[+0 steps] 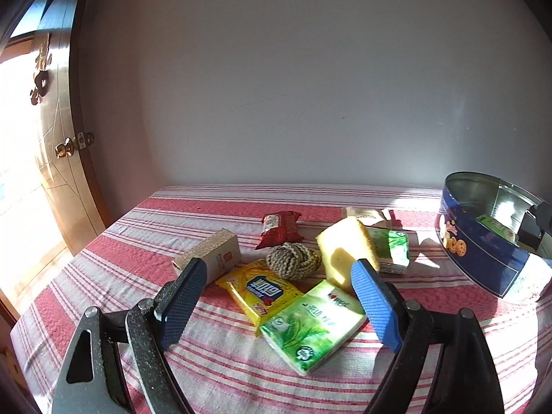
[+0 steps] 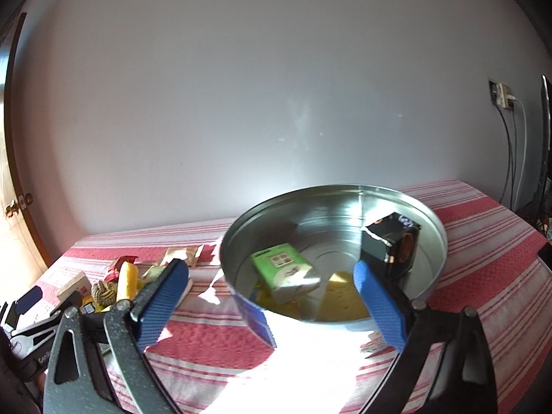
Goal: Organize objects
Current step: 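Move both tools back toward the remaining items on the cloth, then grasp the beige paper box with left tool while right tool grasps green tissue pack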
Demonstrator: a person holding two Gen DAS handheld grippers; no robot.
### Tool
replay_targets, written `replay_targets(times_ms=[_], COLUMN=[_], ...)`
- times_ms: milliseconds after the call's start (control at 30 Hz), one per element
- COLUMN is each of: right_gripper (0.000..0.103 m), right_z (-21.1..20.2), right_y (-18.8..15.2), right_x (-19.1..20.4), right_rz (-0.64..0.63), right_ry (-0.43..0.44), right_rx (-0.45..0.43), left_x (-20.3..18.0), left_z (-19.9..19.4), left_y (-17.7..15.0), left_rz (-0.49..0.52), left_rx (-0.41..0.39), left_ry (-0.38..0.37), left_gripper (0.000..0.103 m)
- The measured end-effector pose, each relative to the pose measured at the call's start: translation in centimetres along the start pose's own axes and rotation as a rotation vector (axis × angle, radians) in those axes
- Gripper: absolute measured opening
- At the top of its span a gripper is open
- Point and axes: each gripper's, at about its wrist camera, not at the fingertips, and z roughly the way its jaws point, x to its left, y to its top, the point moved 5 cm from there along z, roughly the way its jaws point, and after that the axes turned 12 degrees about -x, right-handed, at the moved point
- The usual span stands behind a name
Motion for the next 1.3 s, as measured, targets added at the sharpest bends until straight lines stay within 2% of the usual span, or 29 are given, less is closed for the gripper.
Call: replay_targets(times_ms=[200,333,433,533,667,700,767,900,1000,1100,1200,1233,1300], right_gripper=[0.096,0.094,0.091,0.09,0.09,0.091,0.099,0.1,0.1,0.096,0.079,0.079,0.078], right_z=[1.4,2.7,3.2,3.7,3.8,3.9,4.2,5.3,6.1,6.4,6.9,6.9,7.0], right_y=[-1.9,-3.5,-4.4,-5.9,-8.2,-8.5,-9.1,-10.2,-11.3,-11.6,-11.9,-11.8,-11.6], right_x=[5.1,8.1,10.4,13.0,16.9,17.7,19.0,20.2,20.9,21.2,21.1,21.1,20.7], right_rz=[-0.057,-0.077,-0.093,-0.102,-0.186,-0.22,-0.287,-0.352,-0.385,-0.401,-0.405,-0.392,-0.374], right_ry=[0.119,0.199,0.248,0.34,0.454,0.463,0.467,0.491,0.503,0.521,0.512,0.518,0.533], right_rx=[0.089,0.174,0.222,0.302,0.392,0.392,0.397,0.457,0.509,0.527,0.549,0.546,0.549], left_x=[5.3,7.7,9.3,10.5,10.4,10.4,10.5,10.4,9.6,8.5,8.0,7.9,7.9], left_z=[1.0,1.9,2.5,3.1,4.2,4.5,5.2,7.1,8.7,10.3,12.1,12.6,13.0], left_y=[-1.0,-1.6,-1.8,-2.1,-2.0,-1.9,-1.8,-1.6,-1.3,-1.5,-2.3,-2.7,-3.1], left_rz=[-0.047,-0.07,-0.082,-0.095,-0.038,-0.031,-0.036,-0.037,-0.009,0.034,0.081,0.089,0.089], left_rx=[0.052,0.089,0.102,0.115,0.134,0.134,0.144,0.193,0.208,0.232,0.28,0.308,0.34], left_ry=[0.082,0.109,0.112,0.092,0.05,0.037,0.007,-0.073,-0.091,-0.092,-0.041,-0.027,-0.017], left_gripper=[0.087,0.087,0.087,0.087,0.088,0.088,0.088,0.088,0.088,0.088,0.088,0.087,0.077])
